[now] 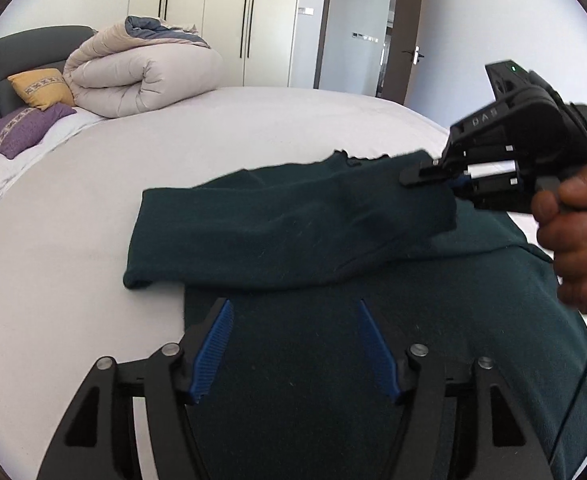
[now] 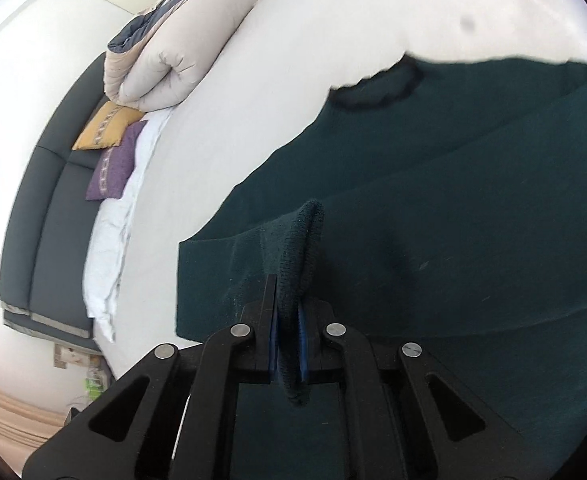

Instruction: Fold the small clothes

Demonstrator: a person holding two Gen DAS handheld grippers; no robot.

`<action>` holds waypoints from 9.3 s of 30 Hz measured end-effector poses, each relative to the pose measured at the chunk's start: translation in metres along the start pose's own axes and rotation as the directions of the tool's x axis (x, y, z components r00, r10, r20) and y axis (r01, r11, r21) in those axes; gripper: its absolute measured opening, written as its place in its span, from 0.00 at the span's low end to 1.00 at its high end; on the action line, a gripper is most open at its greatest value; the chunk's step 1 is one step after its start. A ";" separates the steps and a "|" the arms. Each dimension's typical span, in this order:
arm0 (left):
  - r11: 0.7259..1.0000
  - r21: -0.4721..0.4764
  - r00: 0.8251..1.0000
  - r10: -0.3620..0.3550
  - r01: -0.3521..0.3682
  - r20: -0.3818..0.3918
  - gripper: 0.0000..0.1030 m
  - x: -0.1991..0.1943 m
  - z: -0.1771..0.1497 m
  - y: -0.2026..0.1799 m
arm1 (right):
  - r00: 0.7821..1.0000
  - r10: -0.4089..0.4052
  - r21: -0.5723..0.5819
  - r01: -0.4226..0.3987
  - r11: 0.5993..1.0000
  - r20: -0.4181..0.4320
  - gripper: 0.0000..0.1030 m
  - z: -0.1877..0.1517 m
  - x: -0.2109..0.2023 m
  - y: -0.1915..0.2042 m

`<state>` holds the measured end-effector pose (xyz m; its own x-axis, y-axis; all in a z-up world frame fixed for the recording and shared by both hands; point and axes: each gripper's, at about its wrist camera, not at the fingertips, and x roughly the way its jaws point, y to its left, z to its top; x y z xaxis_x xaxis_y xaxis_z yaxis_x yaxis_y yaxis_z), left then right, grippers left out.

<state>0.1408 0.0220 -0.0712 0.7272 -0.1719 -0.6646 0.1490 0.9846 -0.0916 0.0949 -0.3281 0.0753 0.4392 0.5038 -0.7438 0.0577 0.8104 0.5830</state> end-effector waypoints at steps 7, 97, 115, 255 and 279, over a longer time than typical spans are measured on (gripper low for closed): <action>0.995 0.099 0.995 -0.005 0.014 -0.095 0.64 0.015 -0.026 -0.026 | 0.970 -0.237 0.011 0.237 0.972 0.053 0.07 0.038 -0.032 -0.058; 0.857 -0.450 0.885 -0.392 0.252 -0.250 0.91 -0.104 -0.125 0.078 | 0.951 -0.257 0.178 0.227 0.958 0.172 0.52 -0.313 -0.277 -0.245; 0.702 -0.642 0.745 -0.598 0.309 -0.295 0.70 -0.094 -0.140 0.098 | 0.986 -0.015 0.297 -0.036 0.954 0.166 0.51 -0.321 -0.285 -0.261; 0.912 -0.376 0.964 -0.229 0.165 -0.132 0.13 0.065 0.016 0.099 | 0.910 -0.336 0.063 0.331 0.941 0.243 0.28 -0.028 -0.139 -0.250; 0.924 -0.343 0.965 -0.228 0.171 -0.133 0.05 0.036 0.002 0.102 | 0.910 -0.338 0.068 0.331 0.941 0.239 0.05 -0.070 -0.177 -0.238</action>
<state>0.1832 0.1165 -0.1031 0.5787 -0.3857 -0.7186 0.0323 0.8912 -0.4524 -0.0594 -0.5891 0.0450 0.5946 0.1134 -0.7960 0.2609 0.9092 0.3245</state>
